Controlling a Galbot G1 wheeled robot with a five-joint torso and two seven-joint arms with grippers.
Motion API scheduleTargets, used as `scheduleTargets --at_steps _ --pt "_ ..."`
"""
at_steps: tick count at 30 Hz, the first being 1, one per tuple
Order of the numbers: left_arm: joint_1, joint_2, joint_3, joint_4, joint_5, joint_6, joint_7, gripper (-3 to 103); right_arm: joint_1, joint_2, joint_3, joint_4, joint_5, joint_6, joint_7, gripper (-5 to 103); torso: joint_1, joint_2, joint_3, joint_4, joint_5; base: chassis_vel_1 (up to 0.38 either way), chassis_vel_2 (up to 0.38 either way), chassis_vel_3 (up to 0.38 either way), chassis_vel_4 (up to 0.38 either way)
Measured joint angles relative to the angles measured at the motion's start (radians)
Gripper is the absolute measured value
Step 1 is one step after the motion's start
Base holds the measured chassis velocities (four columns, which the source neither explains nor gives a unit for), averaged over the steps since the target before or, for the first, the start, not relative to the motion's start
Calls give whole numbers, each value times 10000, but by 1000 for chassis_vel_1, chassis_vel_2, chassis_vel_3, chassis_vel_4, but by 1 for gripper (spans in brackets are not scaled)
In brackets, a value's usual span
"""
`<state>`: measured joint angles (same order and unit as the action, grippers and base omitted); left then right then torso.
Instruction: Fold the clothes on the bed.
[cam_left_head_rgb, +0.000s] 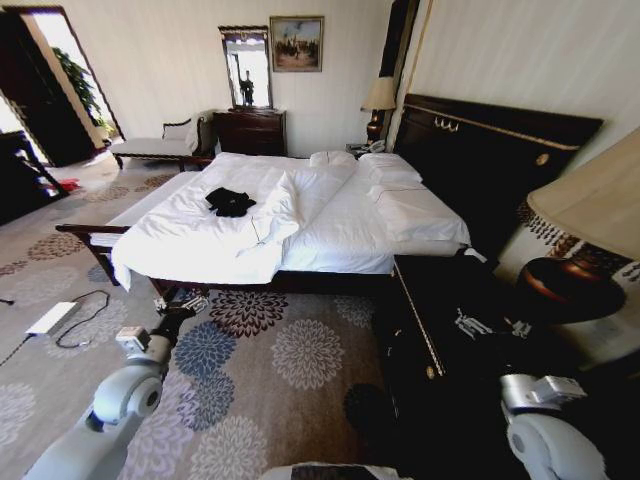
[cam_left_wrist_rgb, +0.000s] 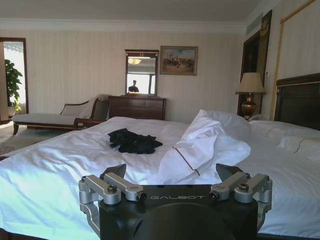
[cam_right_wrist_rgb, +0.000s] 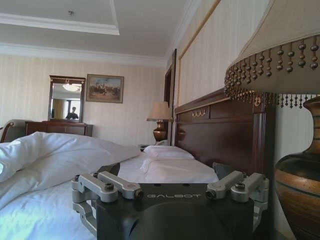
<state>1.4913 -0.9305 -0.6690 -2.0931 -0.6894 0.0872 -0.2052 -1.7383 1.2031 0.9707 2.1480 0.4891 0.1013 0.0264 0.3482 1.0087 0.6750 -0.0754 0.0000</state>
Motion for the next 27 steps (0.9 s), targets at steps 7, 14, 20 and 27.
scheduleTargets --at_steps 7,14,20,27 --pt "-22 -17 1 0 60 0 9 100 46 -51 7 -75 29 11 -2 100 0 0 0 2 0 -79 59 84 -58" --pt "-32 -64 12 27 143 6 12 100 67 -10 -35 -112 28 12 -2 100 2 0 1 2 1 -139 115 144 -123" --pt "6 -175 43 52 213 9 20 100 87 64 -124 -136 -23 12 -5 100 3 -1 3 2 0 -141 137 140 -150" --pt "10 -192 48 54 218 10 21 100 90 81 -134 -157 -23 12 -7 100 3 -1 2 3 -1 -116 123 116 -124"
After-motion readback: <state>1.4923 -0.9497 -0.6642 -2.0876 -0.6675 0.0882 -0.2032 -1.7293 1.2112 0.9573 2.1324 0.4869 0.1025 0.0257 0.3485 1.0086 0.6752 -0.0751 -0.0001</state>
